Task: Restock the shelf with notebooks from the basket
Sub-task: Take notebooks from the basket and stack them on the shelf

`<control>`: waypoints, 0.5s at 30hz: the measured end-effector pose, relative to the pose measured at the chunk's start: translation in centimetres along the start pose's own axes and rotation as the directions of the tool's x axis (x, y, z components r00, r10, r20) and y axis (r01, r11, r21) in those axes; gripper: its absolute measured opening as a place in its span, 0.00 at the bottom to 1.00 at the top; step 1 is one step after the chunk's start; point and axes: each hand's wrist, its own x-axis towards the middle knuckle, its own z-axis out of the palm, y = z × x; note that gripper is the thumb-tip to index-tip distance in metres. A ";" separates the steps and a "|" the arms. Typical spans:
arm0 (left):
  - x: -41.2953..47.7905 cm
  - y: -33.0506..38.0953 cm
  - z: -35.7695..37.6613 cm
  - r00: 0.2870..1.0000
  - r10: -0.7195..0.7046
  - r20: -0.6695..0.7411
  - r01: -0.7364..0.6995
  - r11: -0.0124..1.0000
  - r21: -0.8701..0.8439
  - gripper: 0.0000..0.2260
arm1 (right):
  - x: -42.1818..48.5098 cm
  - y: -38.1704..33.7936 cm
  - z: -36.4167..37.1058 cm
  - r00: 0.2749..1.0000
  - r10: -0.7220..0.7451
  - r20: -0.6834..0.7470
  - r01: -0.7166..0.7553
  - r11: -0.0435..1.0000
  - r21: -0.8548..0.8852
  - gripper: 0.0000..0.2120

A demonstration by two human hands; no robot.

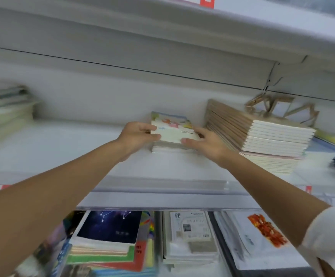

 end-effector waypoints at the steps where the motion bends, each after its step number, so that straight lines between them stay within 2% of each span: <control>1: 0.0 -0.3 0.0 0.999 0.034 -0.014 -0.033 0.999 0.028 0.18 | 0.1 0.4 0.1 1.000 0.008 0.006 -0.008 1.000 -0.006 0.23; 3: 0.3 -0.6 0.4 0.995 0.088 -0.041 -0.085 0.993 0.077 0.18 | 0.6 0.9 0.2 1.000 0.025 -0.003 -0.025 0.999 -0.033 0.32; 5: 0.6 -0.7 0.9 0.993 0.094 -0.069 -0.089 0.993 0.073 0.18 | 1.1 1.1 0.4 0.999 0.036 -0.026 -0.038 0.998 -0.041 0.35; 12: 1.5 -1.4 2.0 0.990 0.093 -0.103 -0.091 0.996 0.021 0.20 | 2.3 1.2 0.8 0.996 0.076 -0.037 -0.077 0.997 -0.025 0.37; 15: 1.8 -1.7 1.9 0.987 0.102 -0.123 -0.096 0.994 0.049 0.19 | 2.7 1.4 0.9 0.997 0.071 -0.025 -0.070 0.997 0.019 0.36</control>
